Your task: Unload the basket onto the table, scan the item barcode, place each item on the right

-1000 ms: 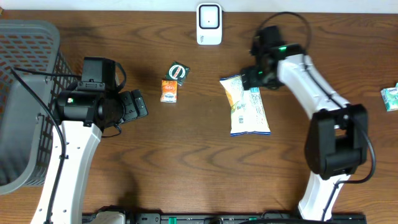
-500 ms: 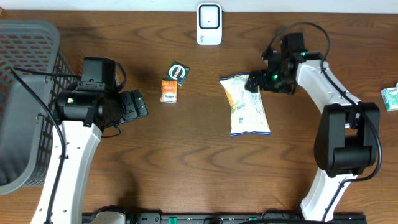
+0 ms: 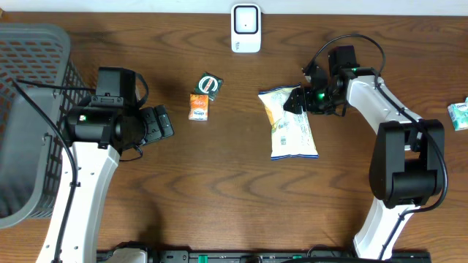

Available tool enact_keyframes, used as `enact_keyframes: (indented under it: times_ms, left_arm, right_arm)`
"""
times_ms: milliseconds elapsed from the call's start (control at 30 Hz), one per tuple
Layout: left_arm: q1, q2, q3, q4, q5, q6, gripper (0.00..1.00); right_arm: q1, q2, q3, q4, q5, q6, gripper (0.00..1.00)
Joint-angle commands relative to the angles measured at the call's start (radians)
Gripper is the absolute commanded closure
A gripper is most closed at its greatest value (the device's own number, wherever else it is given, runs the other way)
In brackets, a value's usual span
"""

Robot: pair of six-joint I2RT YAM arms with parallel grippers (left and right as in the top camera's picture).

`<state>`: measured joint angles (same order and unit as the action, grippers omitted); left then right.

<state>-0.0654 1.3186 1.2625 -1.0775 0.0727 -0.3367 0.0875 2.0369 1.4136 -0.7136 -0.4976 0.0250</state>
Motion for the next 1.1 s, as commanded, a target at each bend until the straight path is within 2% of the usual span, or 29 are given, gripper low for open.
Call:
enact_keyframes:
  times_ms: [0, 67, 200, 400, 700, 1067]
  left_arm:
    - [0.005, 0.000, 0.001, -0.005, -0.003, 0.002, 0.02]
    - [0.005, 0.000, 0.001, -0.005, -0.003, 0.002, 0.03]
    - [0.005, 0.000, 0.001, -0.005, -0.003, 0.002, 0.02]
    - [0.005, 0.000, 0.001, -0.005, -0.003, 0.002, 0.02]
    - [0.005, 0.000, 0.001, -0.005, -0.003, 0.002, 0.03]
    - [0.005, 0.000, 0.001, -0.005, -0.003, 0.002, 0.02]
  right_arm:
    - [0.012, -0.051, 0.000, -0.005, -0.023, 0.023, 0.27]
    - [0.021, -0.072, 0.000, -0.005, -0.003, 0.023, 0.25]
    - [0.060, -0.137, 0.000, -0.005, 0.093, 0.038, 0.16]
    - [0.173, -0.238, 0.000, 0.001, 0.333, 0.042, 0.03]
    - [0.364, -0.210, 0.000, 0.050, 0.669, 0.125, 0.01]
    - [0.454, -0.061, 0.000, 0.081, 0.837, 0.173, 0.01]
